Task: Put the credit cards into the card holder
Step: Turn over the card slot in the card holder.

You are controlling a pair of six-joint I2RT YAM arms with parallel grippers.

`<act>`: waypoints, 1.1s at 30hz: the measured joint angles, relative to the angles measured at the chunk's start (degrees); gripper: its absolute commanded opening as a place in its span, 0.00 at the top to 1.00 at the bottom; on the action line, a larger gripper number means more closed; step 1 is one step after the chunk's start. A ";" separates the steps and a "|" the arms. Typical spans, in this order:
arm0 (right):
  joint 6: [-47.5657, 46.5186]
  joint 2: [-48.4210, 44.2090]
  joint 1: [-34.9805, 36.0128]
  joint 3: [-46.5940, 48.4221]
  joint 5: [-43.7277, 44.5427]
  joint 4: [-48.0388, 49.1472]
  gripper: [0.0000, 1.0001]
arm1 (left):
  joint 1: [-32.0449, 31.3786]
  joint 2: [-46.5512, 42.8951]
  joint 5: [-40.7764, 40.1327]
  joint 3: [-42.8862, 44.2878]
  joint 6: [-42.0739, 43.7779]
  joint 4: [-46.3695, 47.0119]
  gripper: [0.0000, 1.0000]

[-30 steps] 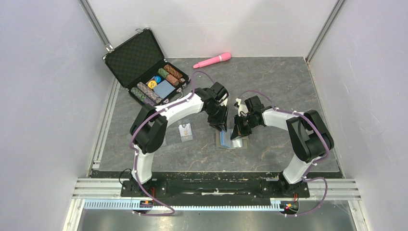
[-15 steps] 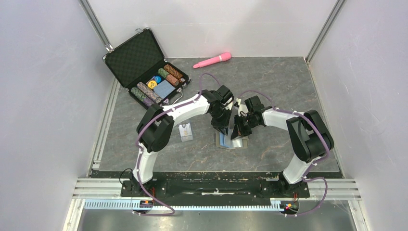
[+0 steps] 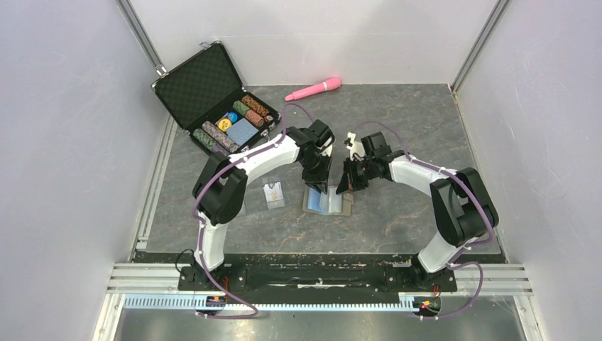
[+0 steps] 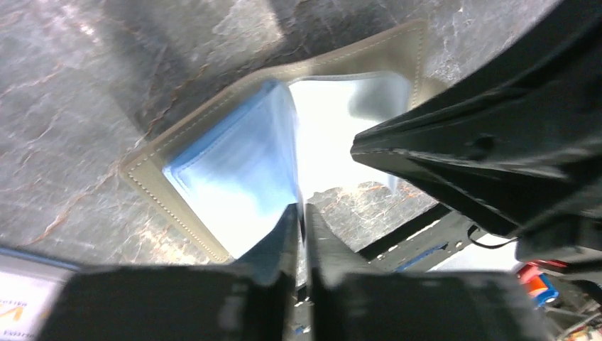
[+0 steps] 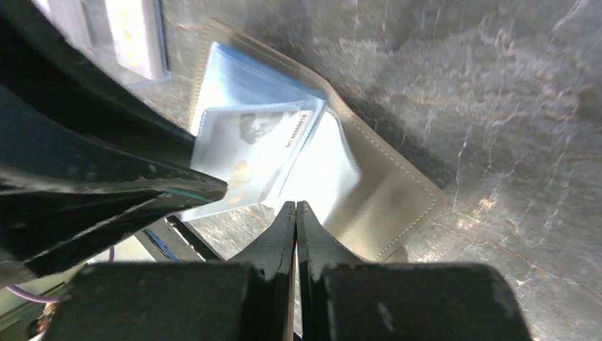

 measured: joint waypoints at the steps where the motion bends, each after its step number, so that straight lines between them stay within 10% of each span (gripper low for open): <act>1: 0.31 -0.39 -0.20 0.50 -0.22 0.39 1.00 | 0.37 -0.35 0.09 -0.17 0.15 -0.26 0.56; 33: 2.29 -4.81 -8.11 1.49 1.53 0.02 0.99 | -3.58 9.35 16.83 -0.44 -7.23 12.35 0.43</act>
